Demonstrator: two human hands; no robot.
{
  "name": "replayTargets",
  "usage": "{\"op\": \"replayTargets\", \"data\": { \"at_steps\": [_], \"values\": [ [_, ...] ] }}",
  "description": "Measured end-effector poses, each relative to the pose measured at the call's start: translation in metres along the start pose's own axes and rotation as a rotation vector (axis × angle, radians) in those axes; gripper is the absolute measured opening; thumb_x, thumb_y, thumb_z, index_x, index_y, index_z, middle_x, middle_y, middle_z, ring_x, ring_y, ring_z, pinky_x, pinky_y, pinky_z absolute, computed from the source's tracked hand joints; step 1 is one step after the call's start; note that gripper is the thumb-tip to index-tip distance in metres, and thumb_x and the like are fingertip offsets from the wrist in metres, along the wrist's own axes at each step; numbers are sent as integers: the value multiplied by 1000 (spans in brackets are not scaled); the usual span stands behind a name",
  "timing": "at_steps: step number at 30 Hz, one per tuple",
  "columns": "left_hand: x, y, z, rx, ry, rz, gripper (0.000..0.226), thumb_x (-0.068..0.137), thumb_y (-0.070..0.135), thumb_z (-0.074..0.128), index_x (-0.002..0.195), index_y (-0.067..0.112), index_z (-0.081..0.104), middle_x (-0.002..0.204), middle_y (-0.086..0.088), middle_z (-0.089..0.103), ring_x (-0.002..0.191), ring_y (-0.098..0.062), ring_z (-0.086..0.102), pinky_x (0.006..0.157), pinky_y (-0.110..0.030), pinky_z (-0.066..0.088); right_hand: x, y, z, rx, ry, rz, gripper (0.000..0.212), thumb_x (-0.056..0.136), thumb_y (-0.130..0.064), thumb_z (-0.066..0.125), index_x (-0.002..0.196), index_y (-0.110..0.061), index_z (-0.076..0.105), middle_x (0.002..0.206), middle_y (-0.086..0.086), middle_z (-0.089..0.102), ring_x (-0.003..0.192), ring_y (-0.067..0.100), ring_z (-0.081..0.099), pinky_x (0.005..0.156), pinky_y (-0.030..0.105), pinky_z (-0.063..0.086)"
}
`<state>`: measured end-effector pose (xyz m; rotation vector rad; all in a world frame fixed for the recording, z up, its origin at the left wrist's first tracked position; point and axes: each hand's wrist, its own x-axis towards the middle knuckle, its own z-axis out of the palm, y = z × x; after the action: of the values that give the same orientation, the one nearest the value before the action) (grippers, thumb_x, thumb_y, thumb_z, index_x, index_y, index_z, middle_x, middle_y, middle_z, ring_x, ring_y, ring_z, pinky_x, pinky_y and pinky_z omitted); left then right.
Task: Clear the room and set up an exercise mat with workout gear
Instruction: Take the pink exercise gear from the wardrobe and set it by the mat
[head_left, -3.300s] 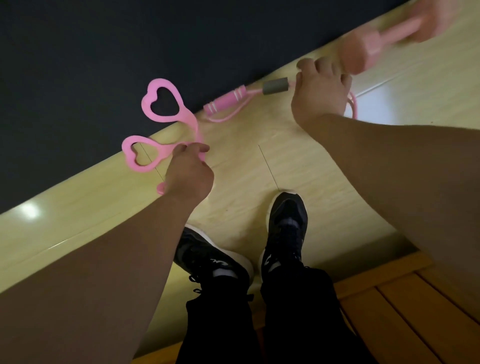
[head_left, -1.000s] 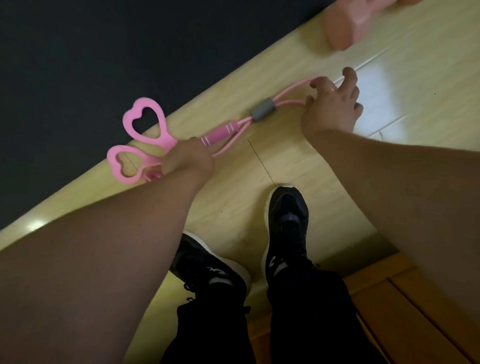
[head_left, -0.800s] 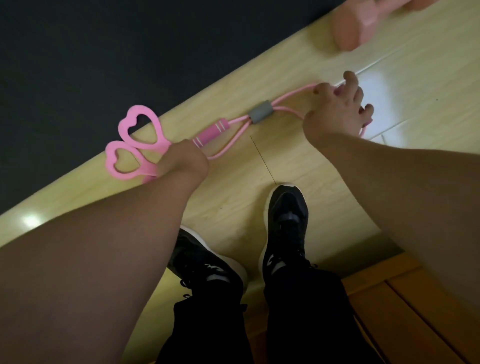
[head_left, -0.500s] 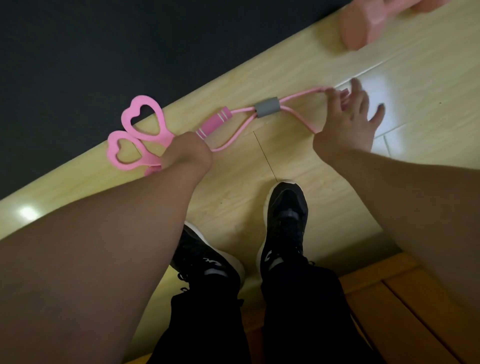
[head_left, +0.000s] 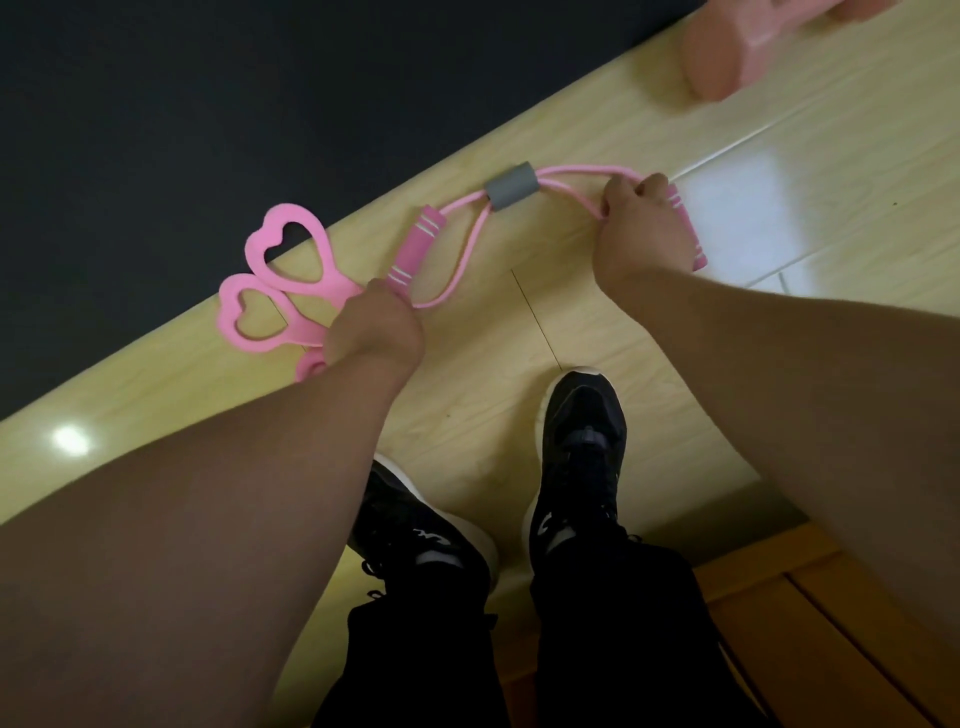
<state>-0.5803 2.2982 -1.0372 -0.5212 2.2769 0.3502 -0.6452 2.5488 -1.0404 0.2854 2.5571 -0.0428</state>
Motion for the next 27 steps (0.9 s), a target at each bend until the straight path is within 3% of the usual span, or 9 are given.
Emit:
{"op": "replayTargets", "data": {
  "at_steps": [2,5,10,15,18,20,23,27],
  "values": [
    [1,-1,-1,8,1,5,22,103,26,38,107,11,55,86,-11,66,71,-33,68,71,-47,59,8,-7,-6,-5,-7,27,43,95,-2,44,136,-13,43,139,19,42,103,43,62,65,52,50],
    [3,-1,-3,27,-12,8,22,102,29,42,105,13,56,85,-9,67,71,-31,68,71,-45,59,14,-13,-9,39,15,16,43,92,2,45,131,-16,43,139,20,43,103,45,62,81,56,56],
    [8,-6,-5,32,-47,30,22,101,34,43,105,17,56,86,-7,66,72,-29,68,72,-43,59,13,-16,-3,217,53,17,40,92,1,48,129,-15,49,134,14,47,109,35,59,92,52,53],
    [-8,-14,-10,24,-68,85,21,100,24,48,118,13,48,98,-9,64,83,-31,65,68,-40,52,-3,-20,-9,222,83,11,39,94,-6,52,132,-12,46,135,15,42,110,32,56,93,50,53],
    [-32,-22,-24,-26,-31,78,35,98,26,55,127,13,40,102,-11,62,89,-32,61,68,-39,48,-28,-35,-19,212,57,-118,43,93,-8,53,135,-17,47,136,11,44,114,30,54,95,46,51],
    [-49,-30,-37,-34,18,72,45,94,25,60,131,18,35,90,-5,60,78,-28,58,60,-35,44,-49,-54,-30,216,-20,-261,46,94,-12,55,138,-20,46,139,10,44,117,28,53,96,43,50],
    [-74,-42,-61,-23,73,69,64,83,6,59,137,21,28,76,-1,58,60,-23,58,52,-33,48,-82,-91,-44,87,-116,-524,50,94,-16,61,140,-26,43,140,8,45,118,27,53,95,41,50],
    [-95,-69,-97,-21,127,173,73,81,-2,55,142,23,25,80,-1,57,52,-18,52,48,-32,48,-114,-155,-50,47,-265,-676,85,86,-23,73,152,-42,23,160,5,24,143,31,34,111,50,41]
  ]
}}
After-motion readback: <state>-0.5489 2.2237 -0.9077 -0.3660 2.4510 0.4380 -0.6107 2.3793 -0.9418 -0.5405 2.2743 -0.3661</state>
